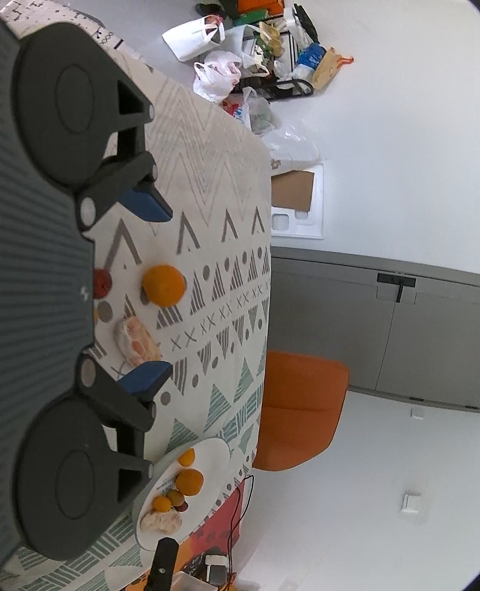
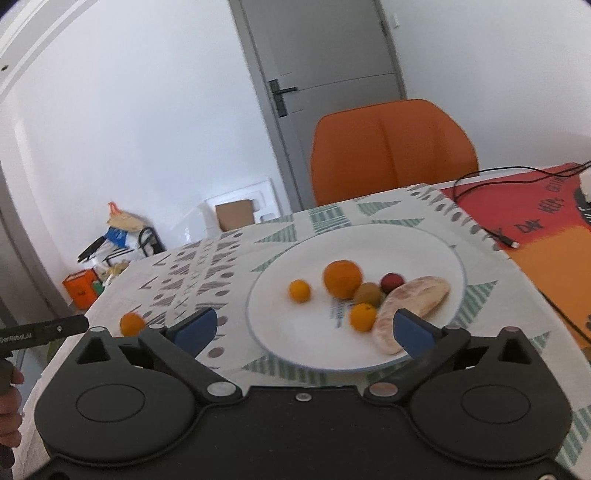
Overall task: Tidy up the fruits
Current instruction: 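Move the left gripper to the red plum and grasp it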
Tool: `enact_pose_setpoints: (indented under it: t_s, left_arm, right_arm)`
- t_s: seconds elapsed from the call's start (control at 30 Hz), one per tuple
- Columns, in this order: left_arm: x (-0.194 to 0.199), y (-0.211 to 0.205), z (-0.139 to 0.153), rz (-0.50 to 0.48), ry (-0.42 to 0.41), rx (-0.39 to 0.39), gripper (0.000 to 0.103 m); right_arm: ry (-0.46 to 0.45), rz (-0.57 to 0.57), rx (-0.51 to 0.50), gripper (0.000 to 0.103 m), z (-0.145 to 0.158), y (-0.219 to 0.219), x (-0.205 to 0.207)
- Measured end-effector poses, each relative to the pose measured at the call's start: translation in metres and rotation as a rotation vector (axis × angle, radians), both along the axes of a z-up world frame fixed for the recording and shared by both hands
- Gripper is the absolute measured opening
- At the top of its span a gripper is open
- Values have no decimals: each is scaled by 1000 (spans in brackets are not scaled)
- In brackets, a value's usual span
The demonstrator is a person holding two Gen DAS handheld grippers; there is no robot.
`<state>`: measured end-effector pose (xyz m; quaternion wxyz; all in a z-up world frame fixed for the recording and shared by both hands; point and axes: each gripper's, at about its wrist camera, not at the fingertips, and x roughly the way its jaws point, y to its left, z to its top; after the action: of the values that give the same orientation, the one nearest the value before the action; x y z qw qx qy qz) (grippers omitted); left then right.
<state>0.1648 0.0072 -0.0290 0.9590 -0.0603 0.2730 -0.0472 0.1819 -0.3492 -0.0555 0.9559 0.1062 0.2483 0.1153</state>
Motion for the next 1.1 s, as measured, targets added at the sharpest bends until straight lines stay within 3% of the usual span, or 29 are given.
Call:
enact_pose_setpoints:
  t_s: [0.3, 0.47, 0.73, 0.97, 1.1]
  left_arm:
    - [-5, 17, -9, 22, 9, -19, 76]
    - [-2, 22, -19, 27, 36, -45, 60]
    - [2, 24, -33, 6, 73, -66, 43]
    - [5, 23, -40, -16, 88, -90, 31]
    - [7, 22, -42, -35, 93, -106, 29]
  right_arm:
    - [-4, 56, -14, 103, 1, 25, -2]
    - [-25, 47, -18, 103, 5, 34, -1]
    - [-26, 97, -50, 102, 6, 56, 4]
    - [-38, 161, -103, 96, 8, 81, 7]
    - [-39, 184, -121, 96, 9, 94, 9]
